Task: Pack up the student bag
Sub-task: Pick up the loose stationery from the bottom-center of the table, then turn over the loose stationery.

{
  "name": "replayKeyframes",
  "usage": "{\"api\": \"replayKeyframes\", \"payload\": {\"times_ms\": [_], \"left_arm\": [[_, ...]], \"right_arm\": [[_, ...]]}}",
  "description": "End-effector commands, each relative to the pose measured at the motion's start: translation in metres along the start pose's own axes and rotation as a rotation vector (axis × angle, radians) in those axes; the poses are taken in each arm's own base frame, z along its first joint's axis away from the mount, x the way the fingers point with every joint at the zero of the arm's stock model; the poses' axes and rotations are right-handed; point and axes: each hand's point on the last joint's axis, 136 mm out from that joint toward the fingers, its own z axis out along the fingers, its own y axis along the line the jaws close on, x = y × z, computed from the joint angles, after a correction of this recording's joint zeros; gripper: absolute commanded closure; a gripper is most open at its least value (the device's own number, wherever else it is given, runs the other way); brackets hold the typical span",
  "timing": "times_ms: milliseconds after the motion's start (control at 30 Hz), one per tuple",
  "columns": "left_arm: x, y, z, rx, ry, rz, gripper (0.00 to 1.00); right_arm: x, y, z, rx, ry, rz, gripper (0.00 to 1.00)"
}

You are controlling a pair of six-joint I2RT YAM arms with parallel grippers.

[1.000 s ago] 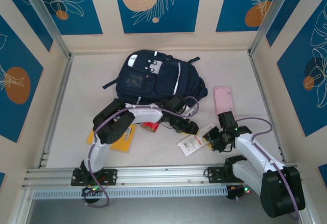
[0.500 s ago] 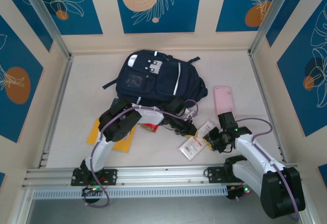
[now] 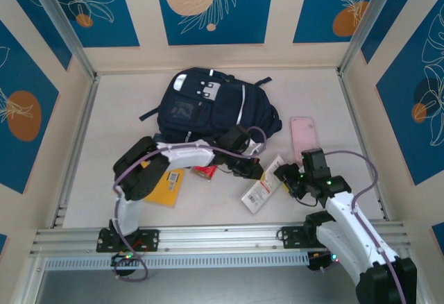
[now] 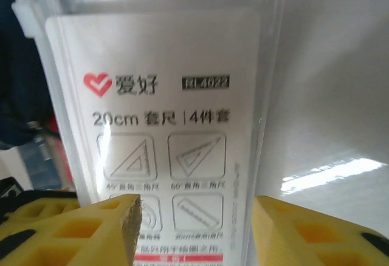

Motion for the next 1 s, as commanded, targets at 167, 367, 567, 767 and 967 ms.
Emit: {"api": "replayKeyframes", "payload": {"times_ms": [167,367,567,767,967], "left_arm": [[0.007,-0.016,-0.084,-0.294,-0.093,0.267,1.00],[0.007,-0.015,-0.148,-0.572,-0.198,0.417,1.00],[0.003,-0.046,-0.213,-0.896,-0.375,0.691,1.00],[-0.004,-0.072,-0.239,-1.427,-0.441,1.085,1.00],[-0.005,-0.065,-0.248,-1.672,-0.415,1.152,1.00]], "right_arm": [[-0.008,0.058,-0.048,-0.210,-0.112,-0.301,0.31],[-0.007,0.094,-0.075,-0.306,-0.117,-0.382,0.31],[0.002,0.125,-0.095,-0.372,-0.041,-0.419,0.31],[0.009,0.145,-0.113,-0.433,0.006,-0.422,0.32],[0.014,0.147,-0.123,-0.439,0.038,-0.404,0.32]]}}
